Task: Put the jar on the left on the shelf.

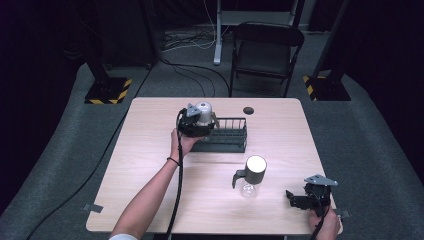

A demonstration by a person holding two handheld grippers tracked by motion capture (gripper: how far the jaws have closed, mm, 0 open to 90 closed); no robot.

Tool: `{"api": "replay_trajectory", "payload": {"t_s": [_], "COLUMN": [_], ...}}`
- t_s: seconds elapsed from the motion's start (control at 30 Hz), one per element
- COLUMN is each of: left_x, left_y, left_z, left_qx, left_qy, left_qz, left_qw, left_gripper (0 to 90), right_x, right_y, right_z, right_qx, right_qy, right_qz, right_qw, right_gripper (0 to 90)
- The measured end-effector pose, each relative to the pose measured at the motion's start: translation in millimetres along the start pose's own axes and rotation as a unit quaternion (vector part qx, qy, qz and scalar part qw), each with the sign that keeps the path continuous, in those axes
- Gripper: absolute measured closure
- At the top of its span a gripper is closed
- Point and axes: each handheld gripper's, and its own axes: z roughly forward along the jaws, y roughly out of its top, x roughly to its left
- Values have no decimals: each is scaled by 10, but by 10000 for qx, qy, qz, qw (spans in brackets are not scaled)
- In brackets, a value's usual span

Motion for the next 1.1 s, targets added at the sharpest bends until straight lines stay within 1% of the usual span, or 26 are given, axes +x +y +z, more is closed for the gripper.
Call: {"api": "replay_trajectory", "payload": {"t_s": [0.17,0.23,0.27,0.3,0.33,0.4,0.43,0.47,0.53,0.63,0.7,0.83,1.0,1.07,1.1], "left_x": [1,3,3,14,20,32,32,48,55,72,94,102,84,68,62], "left_y": [4,10,10,19,27,47,47,64,69,76,69,43,-52,-104,-134], "left_z": [0,-6,-6,-19,-29,-55,-55,-94,-117,-195,-292,-384,-531,-595,-629], "left_qx": [12,16,16,19,31,52,52,87,114,224,282,356,466,517,530], "left_qy": [-8,-27,-27,-135,-171,-198,-198,-211,-210,-158,-130,-107,-79,-35,-45], "left_qz": [18,-17,-17,-44,-41,-75,-75,-93,-99,-78,-40,21,148,238,267], "left_qw": [10000,10000,10000,9999,9998,9998,9998,9997,9997,9996,9995,9993,9988,9984,9982], "left_gripper": [304,298,277,247,203,117,91,62,28,3,3,2,2,2,2], "right_x": [0,0,0,0,0,0,0,0,0,0,0,0,1,1,1], "right_y": [0,0,0,0,0,0,0,0,0,0,0,0,0,0,0], "right_z": [0,0,0,0,0,0,0,0,0,0,0,0,0,0,0], "right_qx": [0,0,0,0,1,0,1,0,0,1,1,1,1,1,1], "right_qy": [0,0,0,0,0,0,0,0,0,0,0,0,2,2,2], "right_qz": [1,1,1,0,1,0,0,1,0,0,0,0,-2,-2,-2], "right_qw": [10000,10000,10000,10000,10000,10000,10000,10000,10000,10000,10000,10000,10000,10000,10000], "right_gripper": [0,0,0,0,0,0,0,0,0,0,0,0,0,0,0]}}
